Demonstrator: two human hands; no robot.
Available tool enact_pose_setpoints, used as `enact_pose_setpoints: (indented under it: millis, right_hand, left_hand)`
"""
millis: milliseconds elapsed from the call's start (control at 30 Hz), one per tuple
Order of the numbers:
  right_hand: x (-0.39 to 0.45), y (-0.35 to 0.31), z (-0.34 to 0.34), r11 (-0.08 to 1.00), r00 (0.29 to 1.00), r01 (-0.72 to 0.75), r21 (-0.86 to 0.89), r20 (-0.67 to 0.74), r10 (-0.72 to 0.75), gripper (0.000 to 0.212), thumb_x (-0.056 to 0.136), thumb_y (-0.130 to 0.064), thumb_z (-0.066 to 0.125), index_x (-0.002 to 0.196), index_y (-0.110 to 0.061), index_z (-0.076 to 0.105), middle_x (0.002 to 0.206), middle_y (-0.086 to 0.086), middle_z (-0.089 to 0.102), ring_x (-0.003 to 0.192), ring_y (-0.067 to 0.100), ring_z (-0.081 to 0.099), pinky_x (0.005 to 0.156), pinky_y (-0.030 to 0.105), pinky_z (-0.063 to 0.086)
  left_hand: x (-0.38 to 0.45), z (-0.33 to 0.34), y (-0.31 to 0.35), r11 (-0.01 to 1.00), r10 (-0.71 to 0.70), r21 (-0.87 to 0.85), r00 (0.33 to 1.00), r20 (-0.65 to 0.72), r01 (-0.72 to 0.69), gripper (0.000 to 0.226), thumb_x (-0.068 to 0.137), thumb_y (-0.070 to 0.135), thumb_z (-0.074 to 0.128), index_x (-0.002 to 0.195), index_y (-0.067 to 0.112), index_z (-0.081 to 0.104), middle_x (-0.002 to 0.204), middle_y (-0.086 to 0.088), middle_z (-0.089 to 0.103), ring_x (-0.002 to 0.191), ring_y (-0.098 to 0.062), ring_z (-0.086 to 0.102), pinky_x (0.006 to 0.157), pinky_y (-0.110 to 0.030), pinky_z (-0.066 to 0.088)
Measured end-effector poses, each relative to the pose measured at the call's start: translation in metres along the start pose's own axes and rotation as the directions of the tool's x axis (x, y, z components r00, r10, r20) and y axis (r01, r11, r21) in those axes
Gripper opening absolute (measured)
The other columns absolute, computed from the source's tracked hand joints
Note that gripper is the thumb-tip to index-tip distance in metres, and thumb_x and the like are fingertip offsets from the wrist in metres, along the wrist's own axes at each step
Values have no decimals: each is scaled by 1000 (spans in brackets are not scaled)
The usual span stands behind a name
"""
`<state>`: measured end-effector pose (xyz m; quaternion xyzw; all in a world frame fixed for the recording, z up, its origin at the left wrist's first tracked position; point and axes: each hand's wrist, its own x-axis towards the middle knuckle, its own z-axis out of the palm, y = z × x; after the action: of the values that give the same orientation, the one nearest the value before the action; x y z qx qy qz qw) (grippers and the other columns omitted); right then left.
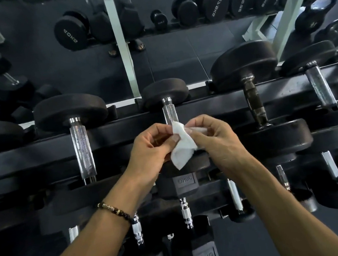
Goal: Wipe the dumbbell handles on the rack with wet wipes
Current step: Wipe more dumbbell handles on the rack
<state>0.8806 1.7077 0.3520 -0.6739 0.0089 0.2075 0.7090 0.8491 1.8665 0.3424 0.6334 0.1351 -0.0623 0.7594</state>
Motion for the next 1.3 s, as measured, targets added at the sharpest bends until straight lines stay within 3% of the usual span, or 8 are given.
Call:
enact_pose_setpoints:
  millis: [233,400,567,733,933,1100,1200,1300]
  right_hand:
    - [23,8,-17,993,992,-99,-61,70,103,6,86,-7,73,87,-13,73,82,16,70,76,23,64,70,34,54]
    - [63,7,-19,914,935,156,-375,-242,-258,10,87,-8,72,92,-16,75,86,-6,73,77,4,69,68,16,54]
    - [87,35,-2,788,951,252,-561,-8,-309,24,87,-17,75,111,-15,74,105,-4,63,89,4,65,79,13,52]
    - [76,43,-21,765,967,236,-600,64,-248,13,80,-14,81,93,-14,78,81,-7,65,69,-4,61,68,8,44]
    - [94,36,0,851,947,260,-456,-52,-317,27,89,-12,72,116,-14,72,109,-9,70,93,-11,64,87,11,51]
    - [75,44,-13,820,960,235,-522,-7,-280,22,90,-10,71,111,-9,73,102,-1,75,80,-14,65,79,8,51]
    - [62,46,-20,755,947,300,-583,91,-307,15,88,-8,73,102,-9,76,81,6,73,67,5,69,72,20,56]
    - [88,38,-9,749,909,365,-554,39,-414,20,87,-5,72,106,-10,76,94,-2,70,78,-4,66,76,11,51]
  left_hand:
    - [13,0,-16,874,205,473,966,-160,-107,15,76,24,82,82,18,70,77,5,71,72,-6,65,69,-19,53]
    - [2,-7,-44,678,339,712,937,-87,-180,31,77,59,60,84,30,68,86,16,62,85,-2,60,79,-26,51]
    - [-2,-11,-55,731,207,676,973,-98,-87,40,70,71,58,92,39,64,95,18,61,93,-1,59,84,-34,53]
    - [-3,-8,-58,787,162,615,978,-129,-49,46,69,74,63,90,33,69,87,15,66,84,-1,62,79,-33,54]
    - [-7,-3,-65,804,132,594,983,-130,-29,49,75,75,54,89,31,71,84,14,65,80,-4,63,75,-36,54]
    - [-7,-3,-67,790,132,613,983,-128,-26,49,77,74,49,89,31,70,86,14,63,81,-4,62,76,-37,54]
    - [-7,-3,-69,782,142,623,981,-135,-27,49,76,73,47,87,31,69,85,13,62,82,-4,61,77,-38,53]
    - [-6,-2,-69,783,139,622,981,-133,-27,49,77,75,48,87,31,70,86,13,62,84,-4,61,78,-39,53]
